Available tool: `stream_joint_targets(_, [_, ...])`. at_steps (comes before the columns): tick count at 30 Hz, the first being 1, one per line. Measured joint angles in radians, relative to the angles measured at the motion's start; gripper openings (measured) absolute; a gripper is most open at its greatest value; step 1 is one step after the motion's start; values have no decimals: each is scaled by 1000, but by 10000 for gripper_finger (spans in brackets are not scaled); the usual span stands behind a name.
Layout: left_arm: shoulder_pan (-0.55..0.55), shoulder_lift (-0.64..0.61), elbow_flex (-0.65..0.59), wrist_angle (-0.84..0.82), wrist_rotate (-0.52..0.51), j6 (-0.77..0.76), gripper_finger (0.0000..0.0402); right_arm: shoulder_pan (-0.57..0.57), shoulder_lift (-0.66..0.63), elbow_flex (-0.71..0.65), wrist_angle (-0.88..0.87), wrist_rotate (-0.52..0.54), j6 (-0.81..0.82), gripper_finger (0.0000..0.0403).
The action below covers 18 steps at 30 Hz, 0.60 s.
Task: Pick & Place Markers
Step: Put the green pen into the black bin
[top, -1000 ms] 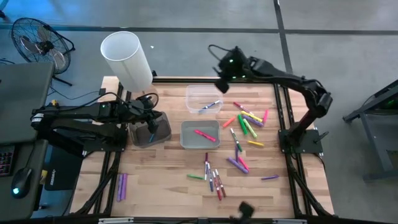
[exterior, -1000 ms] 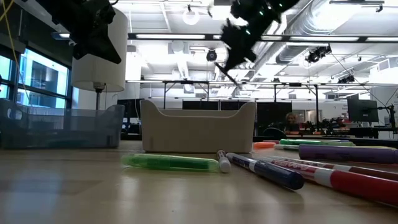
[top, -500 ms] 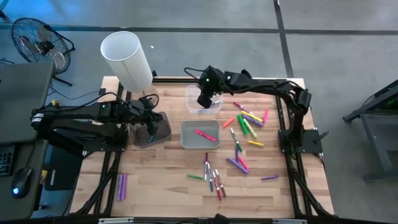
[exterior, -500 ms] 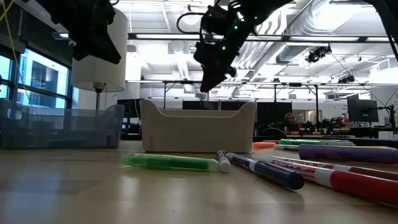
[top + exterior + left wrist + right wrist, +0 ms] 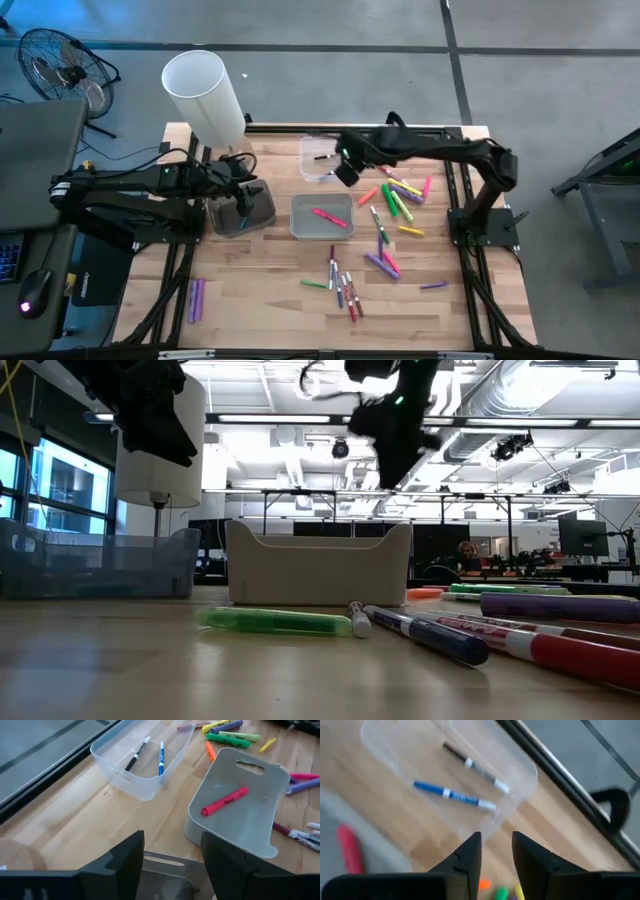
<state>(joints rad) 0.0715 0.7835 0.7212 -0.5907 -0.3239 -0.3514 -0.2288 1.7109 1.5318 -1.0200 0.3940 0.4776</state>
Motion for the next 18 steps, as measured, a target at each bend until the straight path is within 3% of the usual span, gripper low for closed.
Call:
stream_joint_targets(4, [-21,34,0,26,14,21,193,112,-138,-142,21,4,168,74])
stream_joint_targets(9, [-138,116,7,105,22,58,192,285,-302,-326,68,1,393,64])
stream_joint_targets(13, [-270,253,80,124,-41,59,192,426,-389,-434,67,18,571,54])
stream_joint_targets(18, [-408,452,209,124,-99,59,192,567,-430,-515,61,4,670,42])
